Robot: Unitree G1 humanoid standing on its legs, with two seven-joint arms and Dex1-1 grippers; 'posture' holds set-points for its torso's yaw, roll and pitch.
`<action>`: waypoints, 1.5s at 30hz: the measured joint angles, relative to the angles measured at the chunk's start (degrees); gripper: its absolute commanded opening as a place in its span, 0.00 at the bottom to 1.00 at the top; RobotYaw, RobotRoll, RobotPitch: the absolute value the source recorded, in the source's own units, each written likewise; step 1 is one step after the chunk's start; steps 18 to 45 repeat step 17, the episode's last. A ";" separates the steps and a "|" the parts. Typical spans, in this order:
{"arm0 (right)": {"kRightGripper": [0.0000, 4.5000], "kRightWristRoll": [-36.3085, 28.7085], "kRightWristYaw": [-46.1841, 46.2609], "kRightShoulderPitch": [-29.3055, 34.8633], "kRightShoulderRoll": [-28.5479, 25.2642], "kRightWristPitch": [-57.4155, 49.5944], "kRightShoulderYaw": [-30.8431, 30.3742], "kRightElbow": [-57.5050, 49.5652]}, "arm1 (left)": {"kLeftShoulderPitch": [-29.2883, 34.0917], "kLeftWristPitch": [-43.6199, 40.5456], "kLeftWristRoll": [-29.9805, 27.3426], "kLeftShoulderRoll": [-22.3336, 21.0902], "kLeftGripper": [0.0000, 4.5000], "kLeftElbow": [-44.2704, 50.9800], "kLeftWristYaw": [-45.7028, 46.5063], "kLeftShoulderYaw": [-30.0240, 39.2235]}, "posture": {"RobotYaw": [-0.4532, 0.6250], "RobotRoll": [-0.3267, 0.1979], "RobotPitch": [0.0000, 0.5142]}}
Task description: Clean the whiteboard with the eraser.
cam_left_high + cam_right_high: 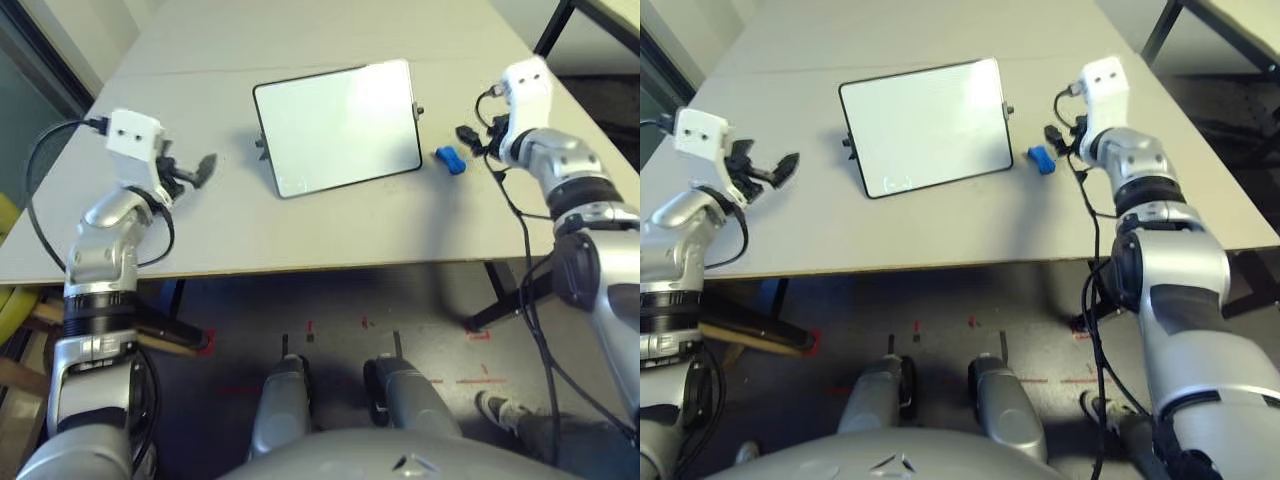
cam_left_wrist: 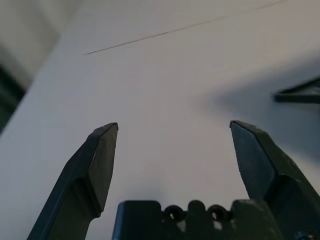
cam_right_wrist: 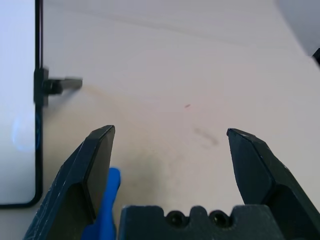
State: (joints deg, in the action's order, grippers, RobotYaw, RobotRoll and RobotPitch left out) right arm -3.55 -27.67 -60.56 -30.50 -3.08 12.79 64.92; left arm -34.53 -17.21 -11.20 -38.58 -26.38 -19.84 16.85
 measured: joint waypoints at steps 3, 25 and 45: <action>1.00 -2.52 -1.25 3.93 -0.91 3.07 2.10 -4.10 | -4.14 3.40 0.57 -1.59 1.00 -8.76 2.35 1.24 | 0.31 0.62 0.27; 1.00 -9.09 0.20 18.53 -0.89 12.79 8.01 -15.93 | -13.17 14.01 2.45 -3.15 1.00 -29.38 3.38 2.08 | 0.27 0.62 0.25; 1.00 -9.09 0.20 18.53 -0.89 12.79 8.01 -15.93 | -13.17 14.01 2.45 -3.15 1.00 -29.38 3.38 2.08 | 0.27 0.62 0.25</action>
